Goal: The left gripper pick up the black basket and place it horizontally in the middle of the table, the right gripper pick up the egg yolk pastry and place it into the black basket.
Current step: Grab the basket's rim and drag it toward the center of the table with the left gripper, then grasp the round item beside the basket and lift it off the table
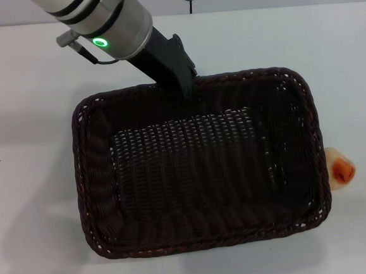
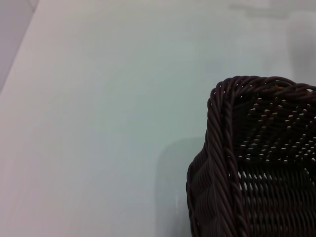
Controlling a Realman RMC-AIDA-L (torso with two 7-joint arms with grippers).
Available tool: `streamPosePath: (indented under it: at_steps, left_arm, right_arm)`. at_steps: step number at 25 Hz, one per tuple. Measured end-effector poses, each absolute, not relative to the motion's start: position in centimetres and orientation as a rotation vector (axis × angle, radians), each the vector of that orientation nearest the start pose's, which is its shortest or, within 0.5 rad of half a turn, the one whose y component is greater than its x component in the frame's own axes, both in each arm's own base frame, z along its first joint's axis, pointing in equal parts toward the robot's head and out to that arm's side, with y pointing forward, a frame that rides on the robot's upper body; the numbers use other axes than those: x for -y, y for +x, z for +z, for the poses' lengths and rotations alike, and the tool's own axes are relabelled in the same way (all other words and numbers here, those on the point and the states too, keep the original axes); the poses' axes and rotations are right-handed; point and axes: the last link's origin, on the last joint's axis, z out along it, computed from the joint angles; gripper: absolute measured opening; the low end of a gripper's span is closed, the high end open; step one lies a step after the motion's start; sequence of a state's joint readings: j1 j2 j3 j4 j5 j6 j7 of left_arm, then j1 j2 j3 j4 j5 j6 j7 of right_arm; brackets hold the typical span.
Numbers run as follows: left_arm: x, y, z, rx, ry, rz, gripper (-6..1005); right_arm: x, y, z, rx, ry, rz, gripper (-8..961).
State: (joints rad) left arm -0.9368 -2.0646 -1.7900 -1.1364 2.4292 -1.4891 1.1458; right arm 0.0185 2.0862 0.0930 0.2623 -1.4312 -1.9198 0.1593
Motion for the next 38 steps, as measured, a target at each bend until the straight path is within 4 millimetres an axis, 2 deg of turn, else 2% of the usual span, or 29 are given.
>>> streamPosePath:
  at_steps: [6,15,21,24,26,32,35,36,38]
  left_arm:
    - [-40.4,-7.1,-3.3,-0.138,-2.941,0.411,261]
    - [-41.9,-7.0,-3.9,-0.106,-2.871,0.356,294]
    - [-41.8,-7.3,-4.6,-0.130,-2.867,0.383,316]
    - [-42.0,-7.1,-4.5,-0.140,-2.856,0.371,459]
    - [-42.5,-6.7,-4.2,-0.156,-2.817,0.337,555]
    - [-43.9,-5.9,-3.3,-0.172,-2.701,0.245,578]
    - [-44.8,-5.7,-1.6,-0.164,-2.549,0.100,589]
    - [-44.8,-5.7,-1.6,-0.164,-2.549,0.100,593]
    - [-45.5,-6.1,0.8,-0.119,-2.330,-0.093,600]
  right_arm:
    - [-14.3,35.4,2.5,-0.428,-1.122,0.895,741]
    - [-14.2,35.4,2.5,-0.428,-1.127,0.893,740]
    - [-14.2,35.4,2.5,-0.428,-1.130,0.894,740]
    - [-14.3,35.3,2.5,-0.428,-1.131,0.894,740]
    - [-14.3,35.3,2.5,-0.427,-1.133,0.896,740]
    - [-14.2,35.4,2.5,-0.429,-1.132,0.892,740]
    - [-14.1,35.4,2.5,-0.429,-1.131,0.892,740]
    - [-14.0,35.3,2.5,-0.425,-1.129,0.894,740]
    - [-14.0,35.3,2.5,-0.423,-1.128,0.895,740]
